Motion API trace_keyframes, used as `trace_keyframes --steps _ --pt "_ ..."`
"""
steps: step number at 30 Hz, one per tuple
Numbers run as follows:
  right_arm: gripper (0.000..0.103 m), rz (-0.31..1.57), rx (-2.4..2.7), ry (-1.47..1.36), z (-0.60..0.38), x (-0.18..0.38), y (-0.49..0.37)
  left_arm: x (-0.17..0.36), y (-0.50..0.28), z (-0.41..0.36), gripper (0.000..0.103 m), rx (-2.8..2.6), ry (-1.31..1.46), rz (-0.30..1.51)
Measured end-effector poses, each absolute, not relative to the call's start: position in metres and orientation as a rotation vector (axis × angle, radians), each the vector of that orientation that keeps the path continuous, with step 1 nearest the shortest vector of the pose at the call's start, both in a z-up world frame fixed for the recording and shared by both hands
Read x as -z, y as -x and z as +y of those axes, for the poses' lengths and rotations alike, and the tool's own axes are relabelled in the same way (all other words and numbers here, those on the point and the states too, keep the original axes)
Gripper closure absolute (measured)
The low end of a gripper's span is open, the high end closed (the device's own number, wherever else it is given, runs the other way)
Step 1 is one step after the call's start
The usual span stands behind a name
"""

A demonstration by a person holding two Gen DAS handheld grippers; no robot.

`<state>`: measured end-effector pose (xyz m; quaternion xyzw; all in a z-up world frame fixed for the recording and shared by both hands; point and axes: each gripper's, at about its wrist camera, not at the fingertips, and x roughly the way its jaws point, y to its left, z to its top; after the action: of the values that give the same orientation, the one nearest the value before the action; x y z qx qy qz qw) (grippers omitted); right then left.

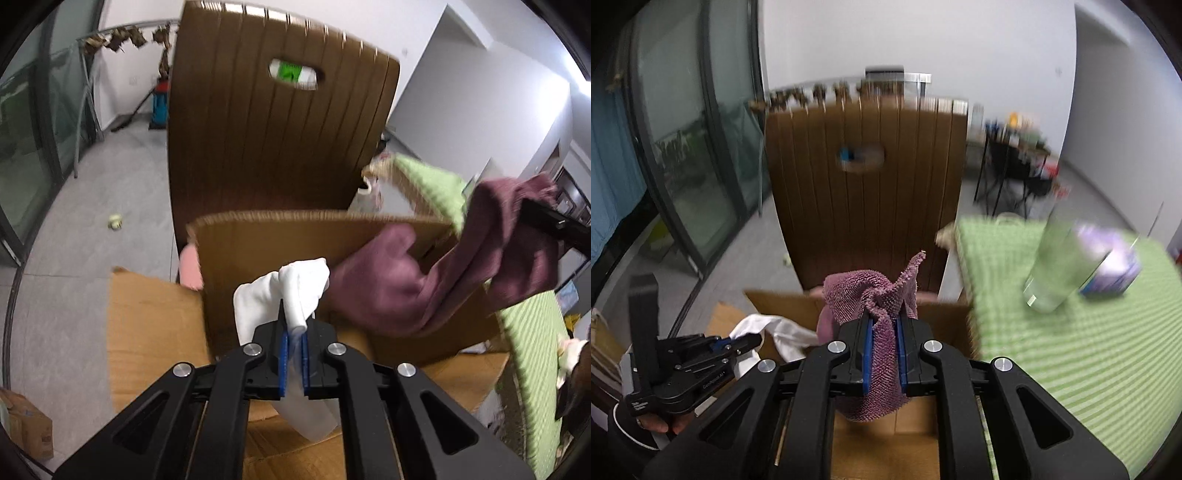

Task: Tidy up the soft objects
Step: 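Carry both cloths to the cardboard box and open both grippers, then withdraw both tools from the box back over the table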

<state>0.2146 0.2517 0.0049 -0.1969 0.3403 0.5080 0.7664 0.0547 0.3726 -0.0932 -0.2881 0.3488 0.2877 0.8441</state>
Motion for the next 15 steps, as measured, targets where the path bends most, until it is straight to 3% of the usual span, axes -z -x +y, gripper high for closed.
trace_keyframes --steps 2,5,7,9,11,15 --pt "0.092 0.791 -1.100 0.445 0.263 0.015 -0.221 0.103 -0.061 0.375 0.098 -0.605 0.608 0.766" --pt "0.089 0.842 -1.100 0.472 0.272 0.033 -0.224 0.113 -0.067 0.383 0.081 -0.594 0.639 0.794" --pt "0.085 0.866 -1.097 0.491 0.280 0.044 -0.223 0.113 -0.067 0.383 0.061 -0.585 0.638 0.795" --pt "0.062 0.882 -1.112 0.498 0.283 0.052 -0.221 0.108 -0.063 0.381 0.051 -0.592 0.633 0.773" --pt "0.051 0.869 -1.110 0.512 0.285 0.053 -0.217 0.107 -0.059 0.380 0.050 -0.597 0.624 0.758" --pt "0.050 0.854 -1.097 0.526 0.283 0.048 -0.215 0.106 -0.058 0.381 0.049 -0.606 0.629 0.762"
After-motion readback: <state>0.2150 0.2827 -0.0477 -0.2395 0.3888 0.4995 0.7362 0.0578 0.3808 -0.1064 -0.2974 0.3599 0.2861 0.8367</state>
